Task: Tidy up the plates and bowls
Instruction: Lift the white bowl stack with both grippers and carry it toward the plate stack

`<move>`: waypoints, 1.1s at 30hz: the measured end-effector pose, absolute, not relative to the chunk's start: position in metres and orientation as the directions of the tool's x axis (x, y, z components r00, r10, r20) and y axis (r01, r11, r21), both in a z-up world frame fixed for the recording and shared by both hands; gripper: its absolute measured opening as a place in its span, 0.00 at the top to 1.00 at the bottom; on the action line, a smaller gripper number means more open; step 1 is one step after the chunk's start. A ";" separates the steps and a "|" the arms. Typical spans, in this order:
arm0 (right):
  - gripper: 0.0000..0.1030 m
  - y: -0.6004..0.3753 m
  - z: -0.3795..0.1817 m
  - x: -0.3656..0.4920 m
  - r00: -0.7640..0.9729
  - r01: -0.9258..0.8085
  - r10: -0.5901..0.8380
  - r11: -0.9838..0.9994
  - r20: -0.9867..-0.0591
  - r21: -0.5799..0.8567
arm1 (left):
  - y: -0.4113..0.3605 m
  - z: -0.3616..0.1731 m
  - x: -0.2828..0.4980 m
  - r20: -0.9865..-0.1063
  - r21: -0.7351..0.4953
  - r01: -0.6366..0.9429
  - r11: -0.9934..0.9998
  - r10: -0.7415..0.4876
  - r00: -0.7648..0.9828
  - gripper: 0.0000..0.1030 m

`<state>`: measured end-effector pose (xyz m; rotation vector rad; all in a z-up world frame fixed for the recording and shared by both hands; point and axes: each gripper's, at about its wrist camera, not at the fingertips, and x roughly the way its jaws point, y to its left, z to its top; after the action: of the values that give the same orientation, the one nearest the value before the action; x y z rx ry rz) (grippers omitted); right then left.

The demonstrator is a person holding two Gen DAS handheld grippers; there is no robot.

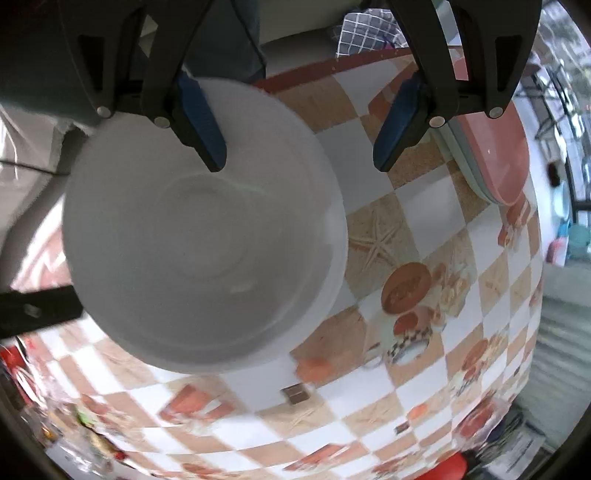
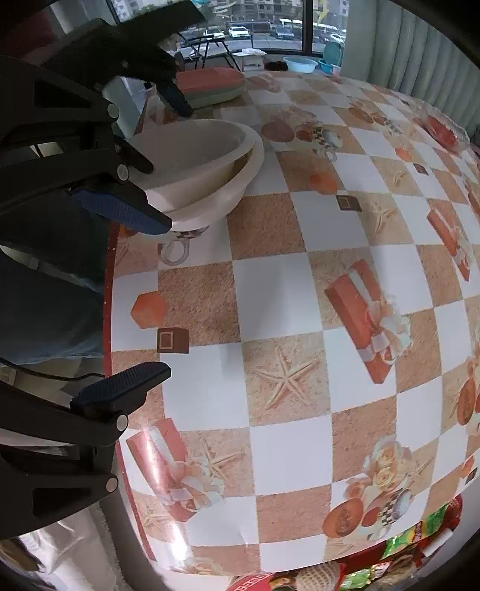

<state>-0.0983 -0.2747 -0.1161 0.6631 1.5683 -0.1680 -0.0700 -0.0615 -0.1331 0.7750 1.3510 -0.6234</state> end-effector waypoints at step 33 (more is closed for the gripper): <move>0.00 -0.232 -0.183 -0.060 -0.132 0.421 0.317 0.876 -0.939 0.236 | -0.024 -0.179 0.010 -0.995 -0.064 0.423 0.904 -0.026 -0.093 0.00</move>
<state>-0.0595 -0.2321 -0.1833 0.5669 1.7334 -0.0989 0.0096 -0.0242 -0.1794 0.3122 1.6283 -0.3862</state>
